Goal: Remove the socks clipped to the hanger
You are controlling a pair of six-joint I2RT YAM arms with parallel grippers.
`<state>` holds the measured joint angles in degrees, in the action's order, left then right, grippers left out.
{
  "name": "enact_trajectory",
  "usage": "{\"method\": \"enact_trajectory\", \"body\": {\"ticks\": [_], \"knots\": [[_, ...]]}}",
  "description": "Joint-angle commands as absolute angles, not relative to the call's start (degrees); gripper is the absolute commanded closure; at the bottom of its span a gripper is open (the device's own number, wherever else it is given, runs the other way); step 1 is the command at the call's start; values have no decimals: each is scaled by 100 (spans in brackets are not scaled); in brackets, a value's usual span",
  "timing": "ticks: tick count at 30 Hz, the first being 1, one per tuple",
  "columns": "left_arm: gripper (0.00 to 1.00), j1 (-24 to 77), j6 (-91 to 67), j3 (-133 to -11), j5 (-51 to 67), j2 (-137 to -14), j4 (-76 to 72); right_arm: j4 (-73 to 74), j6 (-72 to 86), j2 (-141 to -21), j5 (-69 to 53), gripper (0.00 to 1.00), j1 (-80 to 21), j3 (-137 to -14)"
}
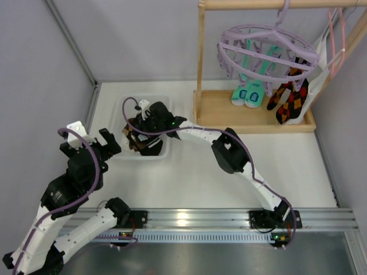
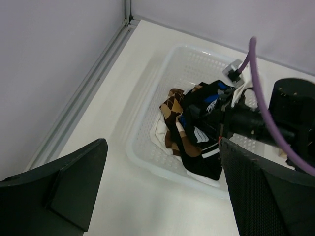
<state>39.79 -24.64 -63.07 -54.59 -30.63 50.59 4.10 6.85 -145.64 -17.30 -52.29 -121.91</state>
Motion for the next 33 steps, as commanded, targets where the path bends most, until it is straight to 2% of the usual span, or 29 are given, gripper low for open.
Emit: {"method": "enact_trajectory", "body": {"ticks": [1, 2, 4, 6, 11, 13, 17, 22, 25, 26, 28, 29, 32, 33], "knots": [[2, 3981, -2795, -6013, -5397, -3129, 4949, 826, 730, -14362, -1661, 97, -5361, -12454], [2, 3981, -2821, -5942, -5318, -3138, 4913, 826, 721, -14283, -1618, 88, -5353, -12437], [2, 3981, -2883, -5749, -5247, -3138, 4826, 809, 686, -13976, -1582, 82, -5353, -12332], [2, 3981, -2909, -5643, -5081, -3155, 4790, 765, 642, -13590, -1547, 59, -5353, -12165], [2, 3973, -3023, -5590, -5133, -3041, 4799, 563, 615, -12667, -1538, 16, -5309, -11289], [2, 3955, -3076, -5581, -5133, -2901, 4799, 212, 755, -12139, -1695, 15, -5212, -10892], [2, 3903, -3085, -5564, -5124, -2804, 4746, -473, 1054, -11138, -2057, 1, -4905, -9454], [2, 3850, -2892, -5546, -4696, -3093, 4544, -869, 905, -9109, -1681, 1, -4597, -7553], [2, 3657, -2795, -5537, -4203, -3471, 4404, -1072, 1168, -7607, -1512, 1, -4264, -6016], [2, 3517, -2717, -5520, -3836, -3576, 4377, -1046, 1230, -6785, -1433, 1, -4123, -5290], [2, 3393, -2576, -5485, -3491, -3849, 4281, -749, 1196, -5928, -848, 1, -3772, -4679], [2, 3297, -2549, -5493, -3324, -3937, 4280, -390, 1152, -5106, -557, 1, -3684, -4180], [2, 3208, -2479, -5476, -3025, -4218, 4263, -10, 1020, -3837, 630, 1, -3245, -3422], [2, 3208, -2461, -5458, -2936, -4341, 4254, 278, 1124, -3675, 842, 1, -2826, -3358]]}}
